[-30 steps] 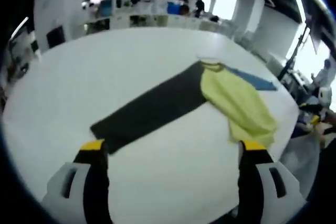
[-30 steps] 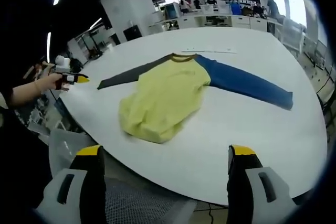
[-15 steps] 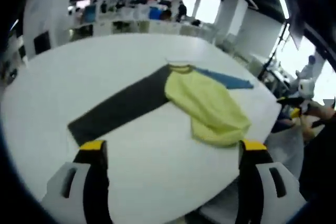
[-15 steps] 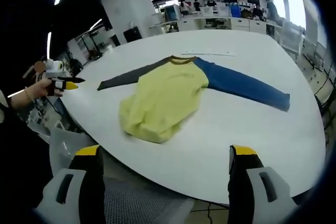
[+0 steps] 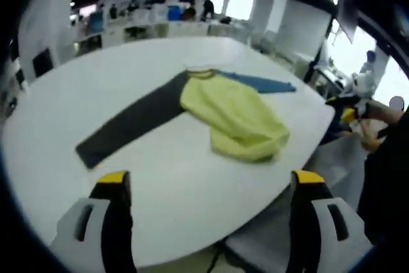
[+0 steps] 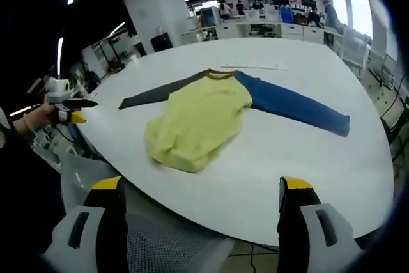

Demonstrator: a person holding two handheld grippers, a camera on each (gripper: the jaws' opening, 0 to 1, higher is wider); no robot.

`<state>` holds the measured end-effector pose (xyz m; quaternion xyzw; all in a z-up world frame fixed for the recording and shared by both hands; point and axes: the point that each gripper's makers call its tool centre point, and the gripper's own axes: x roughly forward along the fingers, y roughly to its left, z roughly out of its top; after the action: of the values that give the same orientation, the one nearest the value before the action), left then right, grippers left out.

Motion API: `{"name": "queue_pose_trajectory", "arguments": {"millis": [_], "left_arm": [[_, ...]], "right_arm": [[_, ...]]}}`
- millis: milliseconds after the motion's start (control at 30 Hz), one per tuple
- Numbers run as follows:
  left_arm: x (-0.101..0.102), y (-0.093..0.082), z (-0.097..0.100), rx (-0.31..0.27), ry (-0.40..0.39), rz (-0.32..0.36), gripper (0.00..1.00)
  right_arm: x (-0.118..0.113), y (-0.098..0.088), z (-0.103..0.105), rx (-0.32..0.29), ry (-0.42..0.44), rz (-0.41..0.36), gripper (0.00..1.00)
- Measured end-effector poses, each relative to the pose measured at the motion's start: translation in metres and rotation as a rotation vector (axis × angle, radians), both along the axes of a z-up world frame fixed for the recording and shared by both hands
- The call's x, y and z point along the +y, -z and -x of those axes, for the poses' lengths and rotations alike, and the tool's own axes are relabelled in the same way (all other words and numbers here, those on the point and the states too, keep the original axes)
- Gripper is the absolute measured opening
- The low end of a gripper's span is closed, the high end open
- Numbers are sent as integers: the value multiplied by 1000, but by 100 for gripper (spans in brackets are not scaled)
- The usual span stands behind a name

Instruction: Fold the garment on the visible template until the final outline fits inside the template.

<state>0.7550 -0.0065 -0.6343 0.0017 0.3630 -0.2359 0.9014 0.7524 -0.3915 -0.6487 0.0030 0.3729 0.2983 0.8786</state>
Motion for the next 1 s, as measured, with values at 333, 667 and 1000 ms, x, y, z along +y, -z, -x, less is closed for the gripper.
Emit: {"name": "queue_pose_trajectory", "arguments": {"millis": [333, 667, 1000], "left_arm": [[-15, -10, 19, -8, 1, 29, 99], [-21, -17, 41, -10, -9, 40, 99], [-21, -20, 57, -8, -4, 44, 99]], "right_arm": [[-3, -2, 6, -6, -6, 2, 100], [-12, -6, 15, -14, 5, 4, 100], [-13, -6, 27, -9, 11, 8, 100]]}}
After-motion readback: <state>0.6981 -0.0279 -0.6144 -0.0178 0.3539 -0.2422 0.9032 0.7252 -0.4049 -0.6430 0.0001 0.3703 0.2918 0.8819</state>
